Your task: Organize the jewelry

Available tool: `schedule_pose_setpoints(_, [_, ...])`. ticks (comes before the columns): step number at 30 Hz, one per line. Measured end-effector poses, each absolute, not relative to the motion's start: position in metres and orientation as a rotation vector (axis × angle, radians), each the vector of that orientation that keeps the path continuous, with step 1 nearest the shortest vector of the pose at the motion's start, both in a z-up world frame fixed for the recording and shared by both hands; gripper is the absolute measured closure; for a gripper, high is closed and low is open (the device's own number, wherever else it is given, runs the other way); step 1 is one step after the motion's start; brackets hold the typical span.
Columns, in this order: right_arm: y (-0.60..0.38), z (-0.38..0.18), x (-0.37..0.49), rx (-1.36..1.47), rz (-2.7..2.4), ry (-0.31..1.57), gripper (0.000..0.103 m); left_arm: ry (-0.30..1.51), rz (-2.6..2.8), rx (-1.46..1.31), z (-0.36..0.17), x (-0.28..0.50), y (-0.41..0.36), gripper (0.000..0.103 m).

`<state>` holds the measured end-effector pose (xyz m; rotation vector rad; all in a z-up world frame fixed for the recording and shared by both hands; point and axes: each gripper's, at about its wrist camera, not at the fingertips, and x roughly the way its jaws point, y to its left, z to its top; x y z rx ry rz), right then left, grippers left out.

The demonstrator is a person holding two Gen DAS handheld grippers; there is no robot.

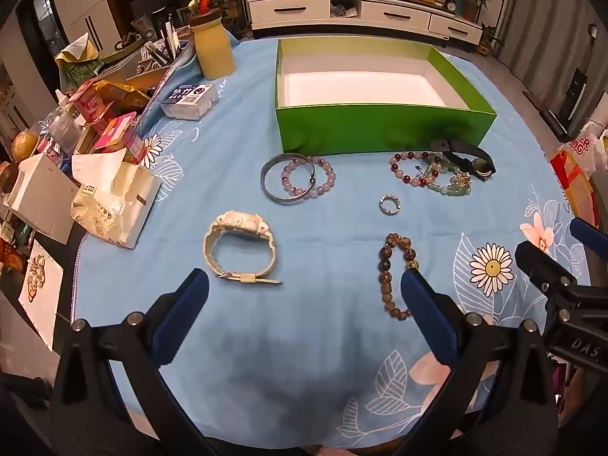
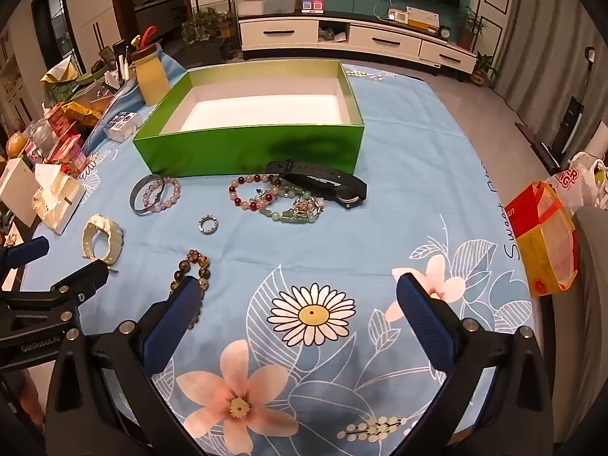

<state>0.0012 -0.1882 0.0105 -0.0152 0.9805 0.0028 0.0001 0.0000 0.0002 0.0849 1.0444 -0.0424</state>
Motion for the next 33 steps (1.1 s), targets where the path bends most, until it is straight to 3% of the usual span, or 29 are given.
schedule_pose_setpoints(33, [-0.1929,0.0127,0.0022,-0.006,0.001,0.979,0.001,1.034,-0.050,0.062,0.0053,-0.0001,-0.0047,0.002])
